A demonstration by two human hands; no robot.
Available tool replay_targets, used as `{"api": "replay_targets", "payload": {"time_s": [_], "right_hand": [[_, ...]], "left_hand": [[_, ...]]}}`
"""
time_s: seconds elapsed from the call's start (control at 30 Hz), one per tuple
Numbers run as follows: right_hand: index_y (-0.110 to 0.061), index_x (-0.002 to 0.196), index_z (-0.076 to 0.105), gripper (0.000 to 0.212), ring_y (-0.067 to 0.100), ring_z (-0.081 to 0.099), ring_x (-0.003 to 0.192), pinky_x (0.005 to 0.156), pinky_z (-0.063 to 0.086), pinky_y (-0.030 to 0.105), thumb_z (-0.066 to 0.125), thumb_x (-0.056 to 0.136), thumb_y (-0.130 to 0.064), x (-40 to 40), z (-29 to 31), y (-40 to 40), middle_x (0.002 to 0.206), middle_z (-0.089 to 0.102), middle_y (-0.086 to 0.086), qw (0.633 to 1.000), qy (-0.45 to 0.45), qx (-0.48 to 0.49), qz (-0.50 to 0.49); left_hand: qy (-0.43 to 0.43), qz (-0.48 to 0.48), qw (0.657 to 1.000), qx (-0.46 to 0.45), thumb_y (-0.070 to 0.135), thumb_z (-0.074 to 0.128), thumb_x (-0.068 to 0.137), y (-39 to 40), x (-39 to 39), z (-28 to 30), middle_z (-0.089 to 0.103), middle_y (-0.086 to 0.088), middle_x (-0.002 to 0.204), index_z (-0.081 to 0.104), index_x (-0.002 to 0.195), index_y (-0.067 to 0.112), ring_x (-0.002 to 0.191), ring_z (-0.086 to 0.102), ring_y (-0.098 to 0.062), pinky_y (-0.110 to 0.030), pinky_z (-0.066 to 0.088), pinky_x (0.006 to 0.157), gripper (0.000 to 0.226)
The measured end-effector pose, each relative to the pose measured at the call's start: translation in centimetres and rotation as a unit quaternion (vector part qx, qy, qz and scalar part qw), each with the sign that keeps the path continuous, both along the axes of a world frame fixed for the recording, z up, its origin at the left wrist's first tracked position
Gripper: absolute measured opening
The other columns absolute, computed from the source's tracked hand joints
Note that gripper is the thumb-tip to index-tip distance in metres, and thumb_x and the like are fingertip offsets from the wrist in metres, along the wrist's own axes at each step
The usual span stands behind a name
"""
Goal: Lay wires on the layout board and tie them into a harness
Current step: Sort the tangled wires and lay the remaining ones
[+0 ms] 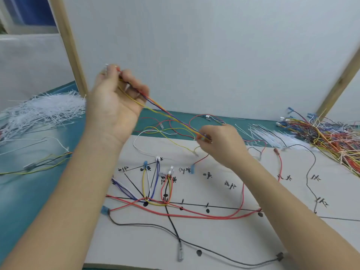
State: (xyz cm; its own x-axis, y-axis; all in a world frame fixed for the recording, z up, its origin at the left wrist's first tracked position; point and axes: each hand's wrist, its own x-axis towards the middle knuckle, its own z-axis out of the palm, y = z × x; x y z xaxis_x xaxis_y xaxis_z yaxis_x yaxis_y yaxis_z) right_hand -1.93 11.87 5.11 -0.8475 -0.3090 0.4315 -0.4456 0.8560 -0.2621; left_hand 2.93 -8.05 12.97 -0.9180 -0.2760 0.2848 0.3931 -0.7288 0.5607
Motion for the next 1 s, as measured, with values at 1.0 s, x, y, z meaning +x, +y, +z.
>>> {"api": "replay_targets", "payload": {"time_s": [1.0], "right_hand": [[-0.021,0.112,0.059,0.021,0.027,0.054,0.107,0.084,0.043,0.035,0.05,0.094,-0.022,-4.9,-3.0,5.3,0.115,0.053,0.004,0.962,-0.183,0.202,0.023]], "left_hand": [[-0.157,-0.017,0.987,-0.011,0.022,0.03,0.102,-3.3,-3.5,-3.8,0.043,0.01,0.046,0.038,0.069,0.019,0.037,0.035,-0.004,-0.021,0.036,0.055,0.035]]}}
